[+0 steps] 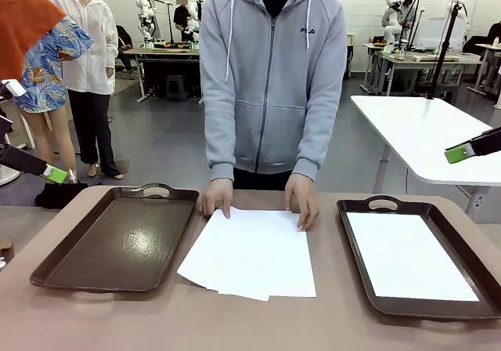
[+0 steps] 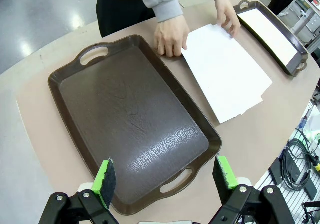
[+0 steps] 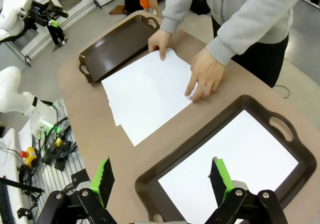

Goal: Sort the A4 documents.
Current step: Receive the A4 Paper.

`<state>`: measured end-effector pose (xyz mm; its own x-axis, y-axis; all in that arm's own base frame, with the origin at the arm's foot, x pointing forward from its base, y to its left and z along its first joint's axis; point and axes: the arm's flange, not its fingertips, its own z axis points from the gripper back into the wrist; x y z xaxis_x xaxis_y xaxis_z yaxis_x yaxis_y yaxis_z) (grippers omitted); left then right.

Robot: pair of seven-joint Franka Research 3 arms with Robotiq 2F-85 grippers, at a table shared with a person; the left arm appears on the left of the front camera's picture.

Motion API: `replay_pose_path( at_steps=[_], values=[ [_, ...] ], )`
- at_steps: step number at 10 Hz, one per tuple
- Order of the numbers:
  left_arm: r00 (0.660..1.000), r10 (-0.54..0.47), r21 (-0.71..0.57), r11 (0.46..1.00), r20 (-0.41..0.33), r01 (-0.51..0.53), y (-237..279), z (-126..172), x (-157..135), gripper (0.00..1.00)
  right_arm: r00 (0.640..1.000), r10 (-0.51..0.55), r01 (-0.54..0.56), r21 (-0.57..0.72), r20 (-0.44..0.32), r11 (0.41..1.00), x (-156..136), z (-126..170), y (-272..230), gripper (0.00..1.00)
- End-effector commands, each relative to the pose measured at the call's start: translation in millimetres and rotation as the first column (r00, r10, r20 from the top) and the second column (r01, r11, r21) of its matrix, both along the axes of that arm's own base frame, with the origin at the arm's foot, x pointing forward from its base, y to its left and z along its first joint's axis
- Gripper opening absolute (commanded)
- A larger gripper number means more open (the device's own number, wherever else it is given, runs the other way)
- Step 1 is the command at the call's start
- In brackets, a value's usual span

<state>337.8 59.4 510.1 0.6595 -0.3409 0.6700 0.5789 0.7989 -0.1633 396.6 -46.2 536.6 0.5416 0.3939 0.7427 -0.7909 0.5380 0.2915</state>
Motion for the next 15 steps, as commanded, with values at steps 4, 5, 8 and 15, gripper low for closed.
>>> replay_pose_path(
  at_steps=[4,5,8,15],
  values=[
    [1.0,-0.005,-0.014,1.0,0.002,0.005,0.7,-0.7,0.4,1.0,1.0,-0.001,0.001,0.004,0.002,1.0,-0.2,0.7,0.3,1.0],
    [1.0,-0.005,-0.014,1.0,0.002,0.005,0.7,-0.7,0.4,1.0,1.0,-0.001,0.001,0.004,0.002,1.0,-0.2,0.7,0.3,1.0],
    [1.0,-0.005,-0.014,1.0,0.002,0.005,0.7,-0.7,0.4,1.0,1.0,-0.001,0.001,0.004,0.002,1.0,-0.2,0.7,0.3,1.0],
    [1.0,-0.005,-0.014,1.0,0.002,0.005,0.7,-0.7,0.4,1.0,1.0,-0.001,0.001,0.004,0.002,1.0,-0.2,0.7,0.3,1.0]
  ],
)
